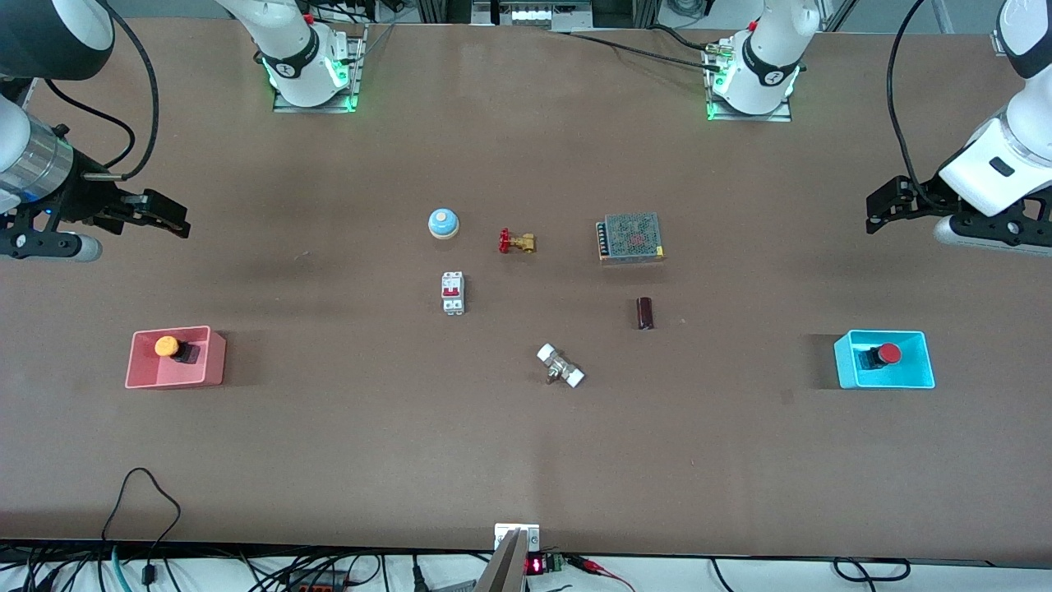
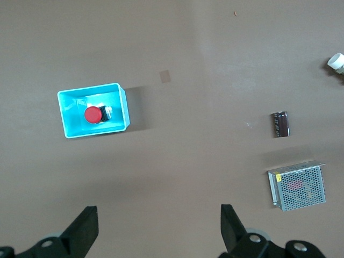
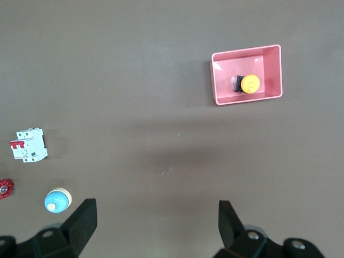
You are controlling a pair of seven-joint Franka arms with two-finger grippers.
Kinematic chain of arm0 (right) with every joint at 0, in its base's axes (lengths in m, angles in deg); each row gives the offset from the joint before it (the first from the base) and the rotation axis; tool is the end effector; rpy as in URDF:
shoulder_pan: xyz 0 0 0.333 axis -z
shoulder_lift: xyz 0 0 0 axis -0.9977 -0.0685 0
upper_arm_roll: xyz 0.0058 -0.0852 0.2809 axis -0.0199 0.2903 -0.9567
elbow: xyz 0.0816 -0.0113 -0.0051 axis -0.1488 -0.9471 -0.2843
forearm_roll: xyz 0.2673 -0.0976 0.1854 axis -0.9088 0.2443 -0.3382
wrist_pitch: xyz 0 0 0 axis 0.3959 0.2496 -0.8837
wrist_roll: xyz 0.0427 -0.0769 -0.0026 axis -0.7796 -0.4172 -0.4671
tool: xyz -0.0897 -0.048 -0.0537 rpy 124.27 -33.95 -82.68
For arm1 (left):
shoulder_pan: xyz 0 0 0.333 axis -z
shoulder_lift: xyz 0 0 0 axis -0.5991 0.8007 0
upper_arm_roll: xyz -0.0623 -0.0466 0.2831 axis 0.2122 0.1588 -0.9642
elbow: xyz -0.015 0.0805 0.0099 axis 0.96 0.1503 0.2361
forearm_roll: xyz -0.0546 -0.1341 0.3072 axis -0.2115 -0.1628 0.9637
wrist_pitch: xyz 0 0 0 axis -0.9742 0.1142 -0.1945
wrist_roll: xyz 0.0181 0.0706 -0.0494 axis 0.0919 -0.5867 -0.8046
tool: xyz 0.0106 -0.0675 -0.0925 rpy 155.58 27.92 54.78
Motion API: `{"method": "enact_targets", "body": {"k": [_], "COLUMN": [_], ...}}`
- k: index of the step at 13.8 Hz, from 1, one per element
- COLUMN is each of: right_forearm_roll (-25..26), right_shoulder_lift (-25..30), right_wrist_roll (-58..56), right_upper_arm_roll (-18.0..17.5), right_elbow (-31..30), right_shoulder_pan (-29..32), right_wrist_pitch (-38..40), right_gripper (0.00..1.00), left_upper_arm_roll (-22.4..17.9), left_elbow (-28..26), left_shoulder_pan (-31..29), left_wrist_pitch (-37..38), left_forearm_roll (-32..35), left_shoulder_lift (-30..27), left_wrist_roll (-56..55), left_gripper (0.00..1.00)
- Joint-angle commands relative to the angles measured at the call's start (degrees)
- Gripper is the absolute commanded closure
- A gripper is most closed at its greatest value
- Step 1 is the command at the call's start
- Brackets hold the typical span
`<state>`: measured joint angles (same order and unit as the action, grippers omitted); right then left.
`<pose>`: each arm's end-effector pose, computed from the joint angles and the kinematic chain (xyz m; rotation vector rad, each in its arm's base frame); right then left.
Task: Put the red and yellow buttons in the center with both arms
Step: 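Move the right gripper over the pink bin while the left gripper reaches the cyan bin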
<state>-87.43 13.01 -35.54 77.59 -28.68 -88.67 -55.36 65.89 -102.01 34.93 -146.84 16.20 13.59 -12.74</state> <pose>0.5221 0.0244 0.5357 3.1357 -0.0776 -0.0744 0.5025 -0.0084 0.5399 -3.1191 0.1994 -0.0319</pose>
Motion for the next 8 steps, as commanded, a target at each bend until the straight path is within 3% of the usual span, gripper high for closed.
{"method": "enact_targets", "body": {"k": [1, 8], "right_forearm_roll": [0.04, 0.04], "right_shoulder_lift": [-0.40, -0.40], "right_wrist_roll": [0.00, 0.18], "right_upper_arm_roll": [-0.86, -1.48], "right_elbow": [0.37, -0.43], "right_shoulder_pan": [1.35, 1.45], "right_wrist_pitch": [0.74, 0.39], "right_gripper": [0.00, 0.00], "left_upper_arm_roll": [0.13, 0.22], "left_elbow": [1.76, 1.76], "left_shoulder_pan": [0.03, 0.03], "left_wrist_pitch": [3.29, 3.39], "left_forearm_roll": [-1.32, -1.32], "left_shoulder_lift": [0.73, 0.73], "left_wrist_roll": [-0.39, -0.48], "left_gripper": [0.00, 0.00]}}
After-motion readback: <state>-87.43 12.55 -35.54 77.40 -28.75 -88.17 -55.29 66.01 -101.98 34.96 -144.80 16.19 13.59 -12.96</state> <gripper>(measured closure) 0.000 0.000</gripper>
